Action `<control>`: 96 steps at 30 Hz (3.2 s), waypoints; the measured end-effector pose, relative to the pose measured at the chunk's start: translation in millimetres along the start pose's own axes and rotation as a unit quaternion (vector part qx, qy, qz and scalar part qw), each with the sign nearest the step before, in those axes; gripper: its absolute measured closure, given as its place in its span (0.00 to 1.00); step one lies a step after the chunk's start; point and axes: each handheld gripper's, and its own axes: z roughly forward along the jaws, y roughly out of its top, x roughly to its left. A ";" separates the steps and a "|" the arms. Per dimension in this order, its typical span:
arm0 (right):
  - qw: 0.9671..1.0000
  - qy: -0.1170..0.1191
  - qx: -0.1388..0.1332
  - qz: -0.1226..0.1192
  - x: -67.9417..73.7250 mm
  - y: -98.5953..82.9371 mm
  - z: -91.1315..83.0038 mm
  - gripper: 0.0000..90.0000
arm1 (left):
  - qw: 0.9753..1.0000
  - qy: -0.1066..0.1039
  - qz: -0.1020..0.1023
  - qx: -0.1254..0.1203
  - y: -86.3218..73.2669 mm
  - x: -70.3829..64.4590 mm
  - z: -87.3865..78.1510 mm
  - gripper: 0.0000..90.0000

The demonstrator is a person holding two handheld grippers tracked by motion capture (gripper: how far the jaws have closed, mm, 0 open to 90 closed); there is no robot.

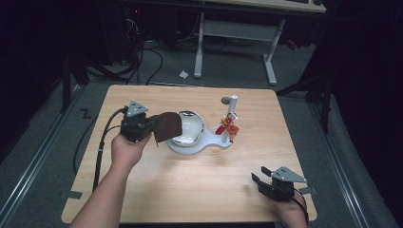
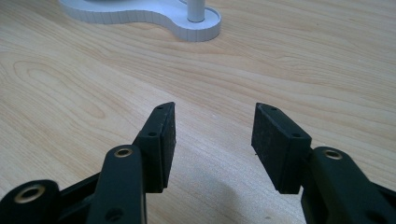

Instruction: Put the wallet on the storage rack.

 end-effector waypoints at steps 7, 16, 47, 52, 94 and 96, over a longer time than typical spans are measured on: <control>1.000 0.000 0.000 0.002 -0.4 -0.1 -0.2 0.56 | 1.000 0.007 0.006 0.022 1.7 -5.2 10.9 0.97; 1.000 0.000 0.000 0.002 -0.9 -0.2 -0.3 0.56 | 0.999 0.020 0.006 0.035 9.9 -9.2 18.1 0.97; 1.000 0.004 0.001 -0.001 -1.7 -0.7 -0.1 0.56 | 0.996 0.057 0.015 0.073 26.5 -33.4 74.4 0.96; 1.000 0.005 0.001 -0.001 -1.4 -0.6 -0.4 0.56 | 0.995 0.062 0.014 0.076 24.2 -35.8 81.0 0.95; 1.000 0.008 0.013 0.001 0.5 -0.8 4.8 0.53 | 1.000 0.018 0.007 -0.014 14.8 -18.5 8.5 0.47; 1.000 0.008 0.015 0.002 0.2 -0.9 5.1 0.53 | 1.000 0.015 0.006 -0.016 12.2 -17.2 5.9 0.46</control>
